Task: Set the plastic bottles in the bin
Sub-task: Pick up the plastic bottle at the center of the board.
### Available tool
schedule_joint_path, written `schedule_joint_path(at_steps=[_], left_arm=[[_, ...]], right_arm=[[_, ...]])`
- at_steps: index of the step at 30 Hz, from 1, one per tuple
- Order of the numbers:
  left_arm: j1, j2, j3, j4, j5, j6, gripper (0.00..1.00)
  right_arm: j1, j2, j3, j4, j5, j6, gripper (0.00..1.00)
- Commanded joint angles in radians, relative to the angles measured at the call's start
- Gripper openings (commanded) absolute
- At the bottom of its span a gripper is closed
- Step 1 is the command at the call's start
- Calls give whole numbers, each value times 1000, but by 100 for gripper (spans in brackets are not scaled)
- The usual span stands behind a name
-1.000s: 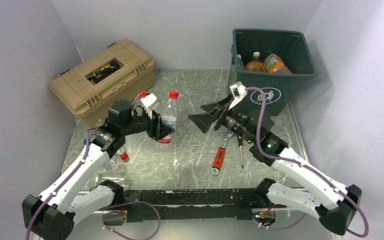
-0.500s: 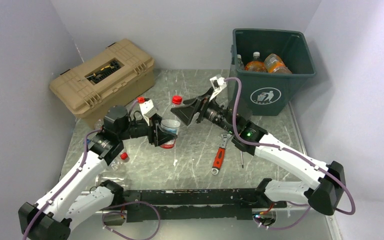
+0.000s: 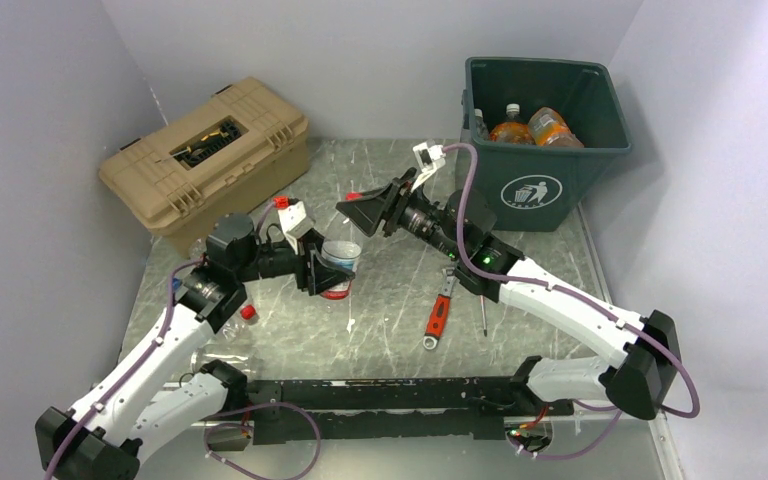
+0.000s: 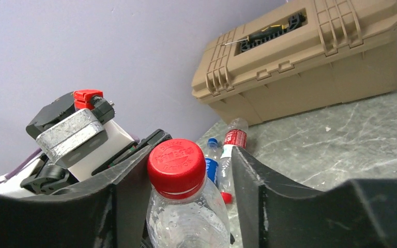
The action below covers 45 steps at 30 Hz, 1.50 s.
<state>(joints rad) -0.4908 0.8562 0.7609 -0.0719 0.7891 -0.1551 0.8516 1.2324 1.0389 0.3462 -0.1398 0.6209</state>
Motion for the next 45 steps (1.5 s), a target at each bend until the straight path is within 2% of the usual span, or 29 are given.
schedule_joint_path(at_steps=[1,4,6,11,12,13,14,15,16,17,24,27,31,35,39,41,45], left_arm=[[-8,-23,2,28,15,-5,43],[-11,-25,2,26,10,-3,43],[-12,-25,2,26,10,-3,42],[-14,-28,2,18,-3,2,44],[-14,-27,2,16,-7,1,48],[-14,-25,5,10,-13,-1,55],[-14,-24,9,-1,-24,-3,71],[-14,-23,14,-12,-40,-5,79],[-14,-27,18,-23,-63,-11,97],[-14,-32,23,-32,-87,-14,99],[4,-138,1,-2,-250,-35,100],[18,-217,-40,43,-337,-50,99],[32,-289,-80,93,-413,-63,99],[47,-276,-73,75,-454,-56,99],[47,-244,-58,34,-487,-52,100],[47,-243,-60,27,-507,-52,99],[47,-244,-64,23,-530,-57,100]], right_arm=[[-2,5,43,68,-21,25,56],[-1,17,55,57,-51,27,55],[0,23,56,55,-60,30,48],[0,22,53,41,-80,30,16],[0,18,50,40,-83,27,7],[0,10,47,34,-81,24,0],[0,3,45,26,-76,16,0],[0,-4,43,18,-73,7,0],[0,-14,44,5,-69,-1,0],[0,-22,50,-13,-65,-14,0],[-2,-88,199,-310,25,-217,0],[-4,-113,308,-449,156,-354,0],[-11,-104,475,-551,325,-491,0],[-27,-82,555,-520,546,-604,0],[-193,-63,592,-471,625,-601,0],[-312,-82,571,-434,625,-551,0],[-474,-132,520,-351,644,-487,0]])
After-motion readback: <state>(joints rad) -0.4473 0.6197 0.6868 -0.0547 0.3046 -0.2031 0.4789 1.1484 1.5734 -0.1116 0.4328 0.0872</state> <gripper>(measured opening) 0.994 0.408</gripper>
